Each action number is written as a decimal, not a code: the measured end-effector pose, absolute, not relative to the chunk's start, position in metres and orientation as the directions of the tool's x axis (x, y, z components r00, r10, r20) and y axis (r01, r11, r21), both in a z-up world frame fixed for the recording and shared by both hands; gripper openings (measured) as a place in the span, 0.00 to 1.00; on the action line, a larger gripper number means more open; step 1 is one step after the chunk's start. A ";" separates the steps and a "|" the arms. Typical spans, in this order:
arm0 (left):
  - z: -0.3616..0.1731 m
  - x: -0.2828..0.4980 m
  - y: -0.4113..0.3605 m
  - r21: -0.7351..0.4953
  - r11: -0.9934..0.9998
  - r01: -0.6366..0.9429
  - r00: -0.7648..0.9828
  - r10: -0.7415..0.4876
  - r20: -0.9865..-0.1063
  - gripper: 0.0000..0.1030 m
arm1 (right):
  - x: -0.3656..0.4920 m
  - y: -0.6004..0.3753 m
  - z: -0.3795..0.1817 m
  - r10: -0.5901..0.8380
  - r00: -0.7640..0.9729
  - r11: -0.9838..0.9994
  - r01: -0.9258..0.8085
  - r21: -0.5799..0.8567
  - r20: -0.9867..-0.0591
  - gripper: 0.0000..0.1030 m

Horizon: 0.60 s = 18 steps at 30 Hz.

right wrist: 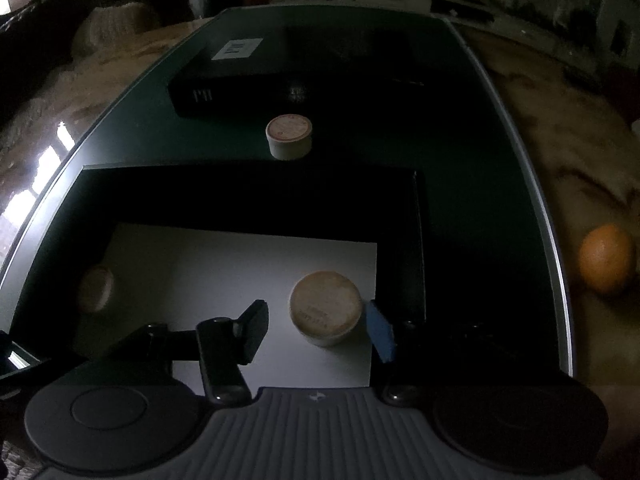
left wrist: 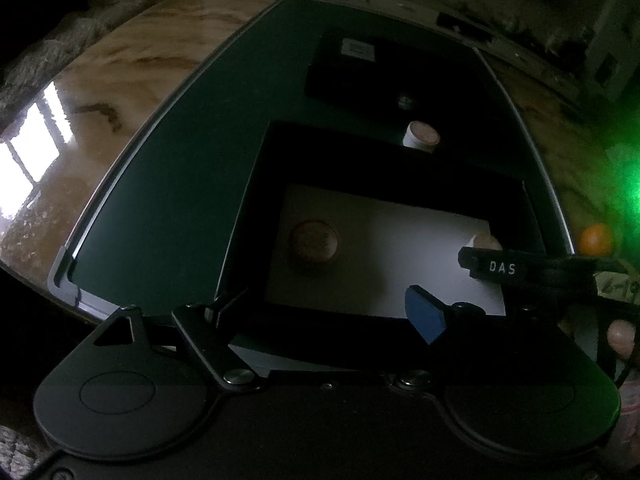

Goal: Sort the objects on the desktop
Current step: 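Lower the cream-lidded cup onto the paper and open the right tool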

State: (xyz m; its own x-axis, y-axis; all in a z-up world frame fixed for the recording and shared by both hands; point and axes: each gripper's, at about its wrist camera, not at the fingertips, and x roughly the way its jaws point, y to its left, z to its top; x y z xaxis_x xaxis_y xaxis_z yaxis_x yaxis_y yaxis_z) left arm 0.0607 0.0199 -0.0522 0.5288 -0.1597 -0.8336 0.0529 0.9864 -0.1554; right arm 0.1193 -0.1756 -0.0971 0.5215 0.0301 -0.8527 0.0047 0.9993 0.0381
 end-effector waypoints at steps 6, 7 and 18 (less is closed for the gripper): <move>-0.051 0.063 0.020 -0.164 0.985 0.052 0.522 -0.167 -0.837 0.82 | 0.111 -0.184 -0.090 0.055 0.528 0.996 0.036 0.087 -0.847 0.56; -0.050 0.064 0.020 -0.168 0.984 0.054 0.520 -0.171 -0.837 0.82 | 0.109 -0.186 -0.088 0.058 0.535 0.994 0.044 0.097 -0.843 0.56; -0.027 0.127 -0.005 -0.069 0.994 0.081 0.616 -0.105 -0.781 0.82 | 0.064 -0.195 -0.053 0.032 0.644 0.944 0.231 0.234 -0.765 0.66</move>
